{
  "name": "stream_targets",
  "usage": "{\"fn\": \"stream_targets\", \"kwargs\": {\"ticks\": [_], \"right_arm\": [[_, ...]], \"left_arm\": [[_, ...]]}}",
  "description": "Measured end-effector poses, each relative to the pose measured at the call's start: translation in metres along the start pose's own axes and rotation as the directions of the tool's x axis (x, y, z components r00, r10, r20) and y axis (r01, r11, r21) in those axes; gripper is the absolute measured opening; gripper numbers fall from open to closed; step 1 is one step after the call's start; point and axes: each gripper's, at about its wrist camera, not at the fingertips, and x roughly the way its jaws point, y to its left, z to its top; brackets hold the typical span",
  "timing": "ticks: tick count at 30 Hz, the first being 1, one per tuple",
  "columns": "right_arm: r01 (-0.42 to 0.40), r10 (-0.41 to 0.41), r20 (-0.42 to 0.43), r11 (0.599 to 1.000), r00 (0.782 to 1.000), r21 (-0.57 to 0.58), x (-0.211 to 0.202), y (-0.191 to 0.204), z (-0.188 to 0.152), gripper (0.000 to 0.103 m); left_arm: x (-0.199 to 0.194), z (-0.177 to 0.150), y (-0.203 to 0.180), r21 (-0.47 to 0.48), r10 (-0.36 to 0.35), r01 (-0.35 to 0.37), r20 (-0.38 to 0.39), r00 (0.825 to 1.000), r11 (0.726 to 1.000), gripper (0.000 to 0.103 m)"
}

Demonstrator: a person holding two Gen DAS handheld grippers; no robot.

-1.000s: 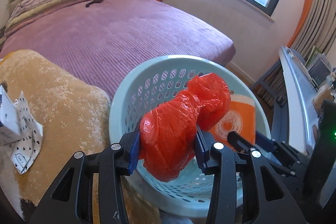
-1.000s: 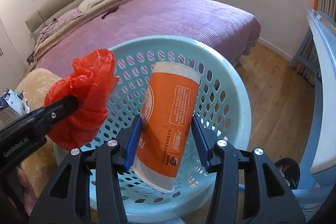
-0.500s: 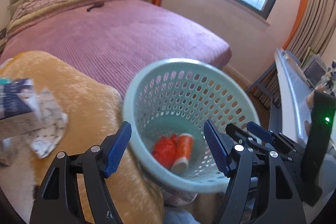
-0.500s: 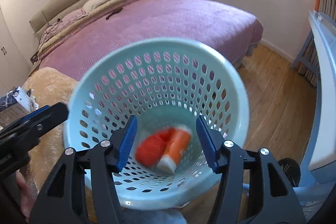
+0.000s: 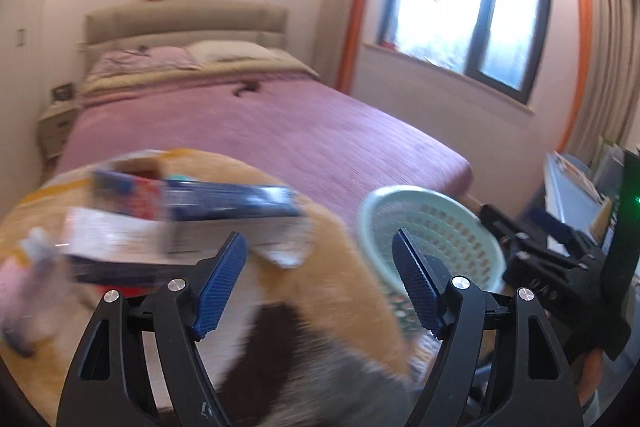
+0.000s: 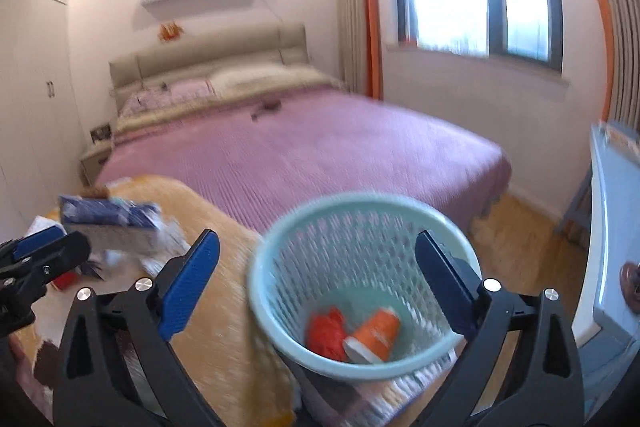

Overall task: Collect trash
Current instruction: 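Move both tools back over the rug toward the bottles and cartons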

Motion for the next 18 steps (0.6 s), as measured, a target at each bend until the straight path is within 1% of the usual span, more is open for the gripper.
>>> {"fn": "stream_targets", "kwargs": {"ticks": [1,2,4,7,9,10,13,15,16,17,18], "right_arm": [[-0.018,0.018,0.006,1.000,1.000,-0.014,-0.003,0.008,0.002,0.094],[-0.053,0.053,0.008,0.998,0.999,-0.036,-0.006,0.020,0.003,0.094],[-0.076,0.077,0.012,0.996,0.997,-0.053,-0.008,0.034,0.006,0.094],[-0.150,0.151,0.014,0.986,0.988,-0.074,-0.006,0.061,0.009,0.094],[-0.196,0.195,-0.015,0.976,0.981,-0.096,-0.002,0.076,0.011,0.094],[-0.226,0.223,-0.038,0.969,0.974,-0.099,0.003,0.084,0.013,0.094],[-0.299,0.290,-0.097,0.949,0.952,-0.101,0.017,0.105,0.018,0.094],[-0.313,0.299,-0.129,0.944,0.945,-0.102,0.028,0.120,0.023,0.093],[-0.330,0.315,-0.146,0.939,0.938,-0.097,0.034,0.127,0.026,0.090],[-0.345,0.326,-0.168,0.934,0.930,-0.096,0.040,0.134,0.029,0.085],[-0.350,0.329,-0.185,0.932,0.926,-0.094,0.047,0.140,0.031,0.081]], "left_arm": [[-0.007,0.001,0.009,-0.009,0.019,-0.019,0.010,1.000,1.000,0.074],[-0.014,0.002,0.020,-0.021,0.044,-0.044,0.018,0.999,0.999,0.075],[-0.033,0.003,0.048,-0.056,0.105,-0.103,0.033,0.994,0.993,0.075],[-0.053,0.001,0.089,-0.088,0.201,-0.197,0.031,0.979,0.976,0.075],[-0.061,-0.002,0.116,-0.104,0.261,-0.258,0.016,0.965,0.960,0.075],[-0.063,-0.003,0.127,-0.111,0.280,-0.278,0.004,0.960,0.954,0.075],[-0.067,-0.009,0.164,-0.130,0.321,-0.323,-0.039,0.946,0.937,0.075],[-0.063,-0.012,0.183,-0.139,0.340,-0.348,-0.075,0.937,0.927,0.074],[-0.062,-0.013,0.188,-0.141,0.342,-0.351,-0.084,0.936,0.926,0.074],[-0.059,-0.014,0.195,-0.145,0.341,-0.353,-0.099,0.935,0.924,0.073],[-0.058,-0.015,0.200,-0.149,0.339,-0.352,-0.106,0.935,0.924,0.071]]}}
